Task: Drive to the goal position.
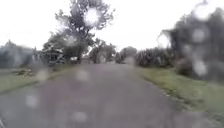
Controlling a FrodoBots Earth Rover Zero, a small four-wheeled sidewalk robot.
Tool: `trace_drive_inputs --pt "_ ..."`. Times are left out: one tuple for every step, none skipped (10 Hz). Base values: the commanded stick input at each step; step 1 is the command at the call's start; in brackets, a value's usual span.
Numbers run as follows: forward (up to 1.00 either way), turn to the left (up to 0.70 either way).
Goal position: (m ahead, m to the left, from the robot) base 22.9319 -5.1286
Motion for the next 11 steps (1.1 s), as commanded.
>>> trace_drive_inputs --pt "1.0 0.0" --pt "1.0 0.0" --pt "1.0 0.0" --pt "1.0 0.0" --pt "1.0 0.0" --pt "1.0 0.0" --pt "1.0 0.0" --pt "1.0 0.0" --pt "1.0 0.0" --pt "1.0 0.0" --pt "1.0 0.0"
